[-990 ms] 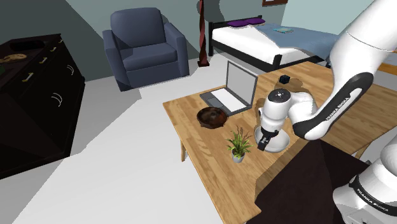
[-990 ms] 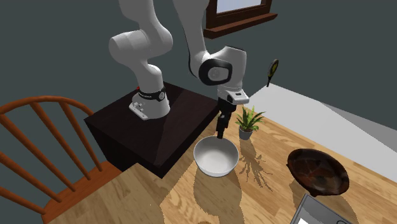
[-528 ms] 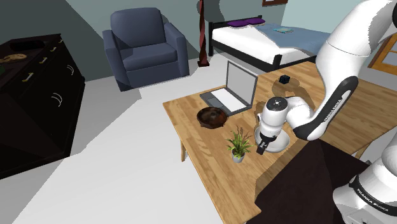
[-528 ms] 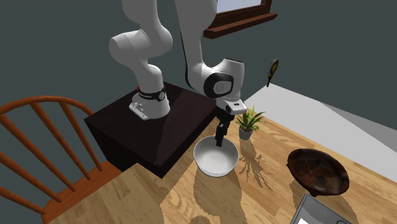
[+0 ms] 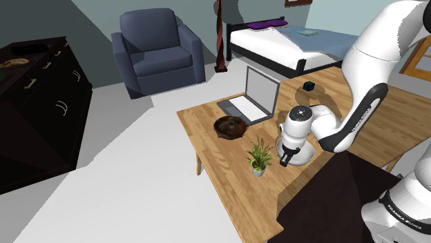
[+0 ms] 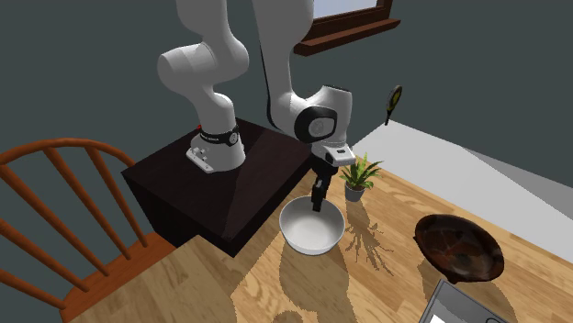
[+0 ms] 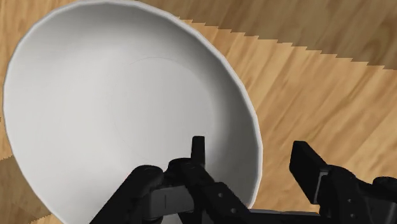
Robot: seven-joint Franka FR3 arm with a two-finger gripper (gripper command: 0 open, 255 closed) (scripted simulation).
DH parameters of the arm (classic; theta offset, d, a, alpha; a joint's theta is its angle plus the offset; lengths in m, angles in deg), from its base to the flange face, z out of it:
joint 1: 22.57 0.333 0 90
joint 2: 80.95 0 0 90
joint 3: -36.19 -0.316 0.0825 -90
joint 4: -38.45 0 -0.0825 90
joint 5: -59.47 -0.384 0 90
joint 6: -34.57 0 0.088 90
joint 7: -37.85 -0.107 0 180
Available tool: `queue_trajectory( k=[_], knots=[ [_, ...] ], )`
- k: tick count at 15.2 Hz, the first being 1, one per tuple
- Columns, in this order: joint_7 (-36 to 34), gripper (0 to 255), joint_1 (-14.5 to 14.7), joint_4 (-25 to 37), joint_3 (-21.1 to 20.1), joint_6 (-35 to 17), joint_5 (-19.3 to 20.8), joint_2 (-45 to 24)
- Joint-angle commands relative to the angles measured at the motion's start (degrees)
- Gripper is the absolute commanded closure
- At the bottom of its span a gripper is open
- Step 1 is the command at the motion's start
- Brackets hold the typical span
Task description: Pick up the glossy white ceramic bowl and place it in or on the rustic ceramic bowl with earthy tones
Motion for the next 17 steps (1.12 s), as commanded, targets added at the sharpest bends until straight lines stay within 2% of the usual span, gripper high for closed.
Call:
queue_trajectory(
  k=[1, 9, 17],
  knots=[
    [0.00, 255, 0.00, 0.00, 0.00, 0.00, 0.00, 0.00],
    [-0.01, 255, 0.00, 0.00, 0.00, 0.00, 0.02, -0.01],
    [14.49, 255, -2.93, -4.45, -5.36, 1.79, -16.85, 9.64]
  ],
)
